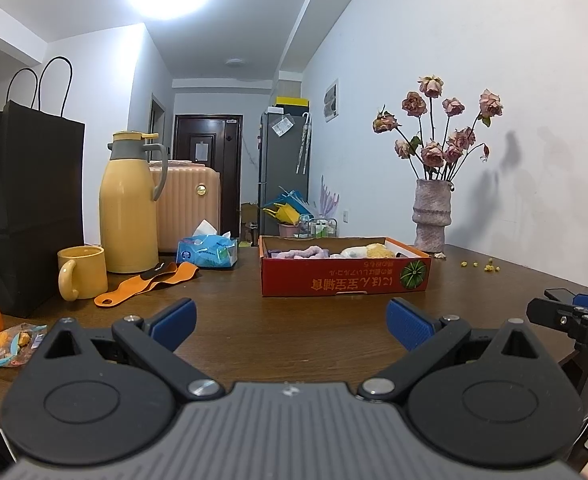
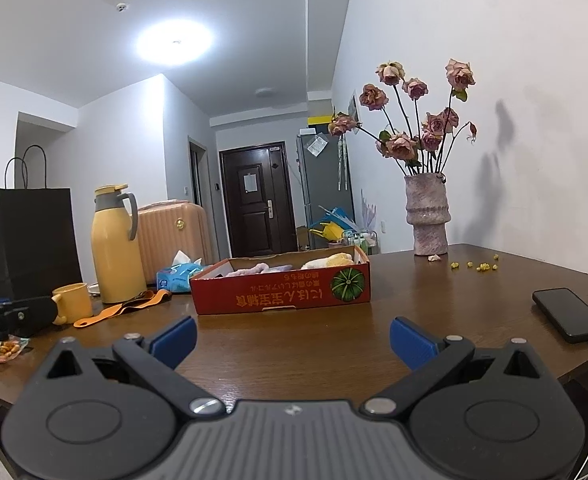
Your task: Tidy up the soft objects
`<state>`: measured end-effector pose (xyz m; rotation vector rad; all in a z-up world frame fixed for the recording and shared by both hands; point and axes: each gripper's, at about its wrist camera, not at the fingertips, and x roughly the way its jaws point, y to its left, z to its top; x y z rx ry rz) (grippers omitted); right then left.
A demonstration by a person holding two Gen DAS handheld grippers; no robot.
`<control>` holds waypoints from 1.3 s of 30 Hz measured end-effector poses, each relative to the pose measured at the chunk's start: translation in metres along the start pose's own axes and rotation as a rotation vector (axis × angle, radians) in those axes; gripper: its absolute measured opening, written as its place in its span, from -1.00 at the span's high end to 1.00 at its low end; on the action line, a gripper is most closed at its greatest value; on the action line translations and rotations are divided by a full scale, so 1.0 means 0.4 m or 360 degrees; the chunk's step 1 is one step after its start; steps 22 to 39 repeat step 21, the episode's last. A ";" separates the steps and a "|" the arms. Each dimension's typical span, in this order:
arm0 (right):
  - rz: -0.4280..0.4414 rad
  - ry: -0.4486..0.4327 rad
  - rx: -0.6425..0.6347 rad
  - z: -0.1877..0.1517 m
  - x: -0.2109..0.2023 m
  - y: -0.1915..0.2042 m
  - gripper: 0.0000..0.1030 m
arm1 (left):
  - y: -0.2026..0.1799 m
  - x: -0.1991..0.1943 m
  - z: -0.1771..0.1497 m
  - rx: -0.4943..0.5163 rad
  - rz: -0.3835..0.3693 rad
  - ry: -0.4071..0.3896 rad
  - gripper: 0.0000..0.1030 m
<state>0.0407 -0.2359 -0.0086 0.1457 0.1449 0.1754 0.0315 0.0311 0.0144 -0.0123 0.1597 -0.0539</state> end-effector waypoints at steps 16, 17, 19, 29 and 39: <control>0.0002 -0.0019 -0.0012 -0.005 -0.005 0.007 -1.00 | -0.001 -0.004 0.002 0.0002 0.0016 -0.0024 -1.00; 0.0007 -0.0020 -0.0012 -0.006 -0.005 0.008 -1.00 | -0.002 -0.006 0.002 0.0006 0.0023 -0.0031 -1.00; 0.0016 -0.0024 -0.0015 -0.004 -0.006 0.008 -1.00 | -0.004 -0.009 0.000 0.0016 0.0037 -0.0043 -1.00; 0.0023 -0.0034 -0.0021 -0.005 -0.008 0.010 -1.00 | -0.006 -0.012 0.000 0.0027 0.0029 -0.0046 -1.00; 0.0023 -0.0034 -0.0021 -0.005 -0.008 0.010 -1.00 | -0.006 -0.012 0.000 0.0027 0.0029 -0.0046 -1.00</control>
